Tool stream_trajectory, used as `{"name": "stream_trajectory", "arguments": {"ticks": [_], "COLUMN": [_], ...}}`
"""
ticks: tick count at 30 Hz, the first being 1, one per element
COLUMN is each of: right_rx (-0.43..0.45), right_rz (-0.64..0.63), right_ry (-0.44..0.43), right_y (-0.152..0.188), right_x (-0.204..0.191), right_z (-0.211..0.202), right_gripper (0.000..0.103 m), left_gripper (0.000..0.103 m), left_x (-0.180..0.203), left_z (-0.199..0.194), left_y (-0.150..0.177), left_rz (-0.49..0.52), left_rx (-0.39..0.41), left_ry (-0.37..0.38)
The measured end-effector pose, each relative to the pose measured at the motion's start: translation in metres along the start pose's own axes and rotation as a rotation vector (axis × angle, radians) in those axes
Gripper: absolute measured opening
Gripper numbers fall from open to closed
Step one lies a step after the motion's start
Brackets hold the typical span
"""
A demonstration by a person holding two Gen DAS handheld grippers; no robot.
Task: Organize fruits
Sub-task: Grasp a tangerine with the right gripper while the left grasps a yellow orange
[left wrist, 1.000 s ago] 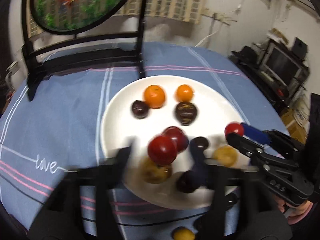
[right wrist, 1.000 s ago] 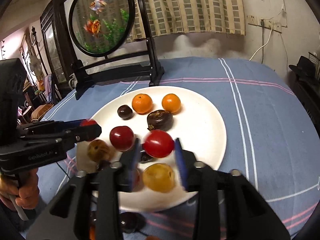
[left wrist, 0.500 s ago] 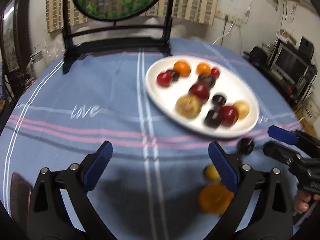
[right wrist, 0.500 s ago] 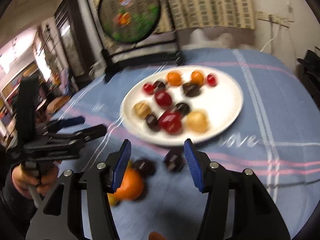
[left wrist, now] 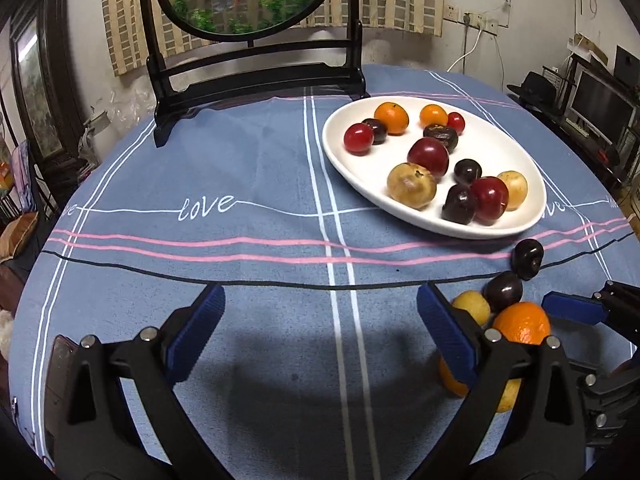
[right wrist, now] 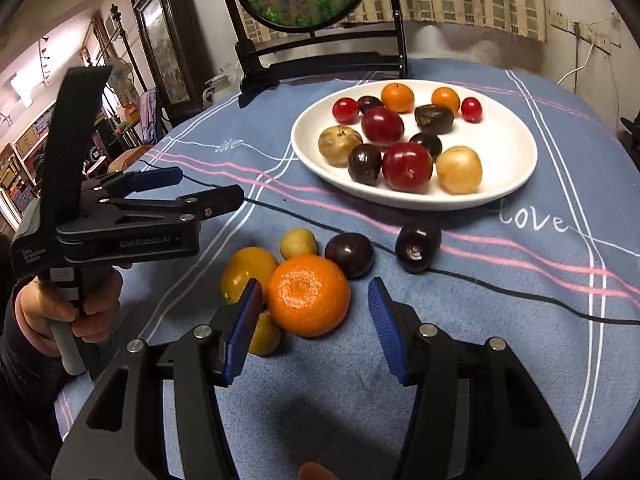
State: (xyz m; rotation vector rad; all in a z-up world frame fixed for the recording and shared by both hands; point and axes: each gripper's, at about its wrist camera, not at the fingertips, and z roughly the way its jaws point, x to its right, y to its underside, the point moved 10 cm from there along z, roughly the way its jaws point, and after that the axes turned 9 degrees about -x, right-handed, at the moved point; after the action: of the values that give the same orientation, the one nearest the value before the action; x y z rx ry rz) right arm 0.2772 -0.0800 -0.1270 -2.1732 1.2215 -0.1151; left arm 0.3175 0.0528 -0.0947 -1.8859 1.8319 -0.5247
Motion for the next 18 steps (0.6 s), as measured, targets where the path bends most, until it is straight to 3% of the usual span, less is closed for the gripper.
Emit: {"name": "stream_trajectory", "arguments": {"ticks": [18], "right_rx": [-0.034], "right_rz": [0.116], "right_ry": [-0.162], "right_y": [0.002], "right_x": [-0.001], "right_z": [0.017], "right_gripper": [0.055], "left_gripper": [0.098], "left_x": [0.002], "left_z": [-0.005], "left_y": [0.0], "left_rz": [0.001], "left_rx": [0.005], "left_ry": [0.006]}}
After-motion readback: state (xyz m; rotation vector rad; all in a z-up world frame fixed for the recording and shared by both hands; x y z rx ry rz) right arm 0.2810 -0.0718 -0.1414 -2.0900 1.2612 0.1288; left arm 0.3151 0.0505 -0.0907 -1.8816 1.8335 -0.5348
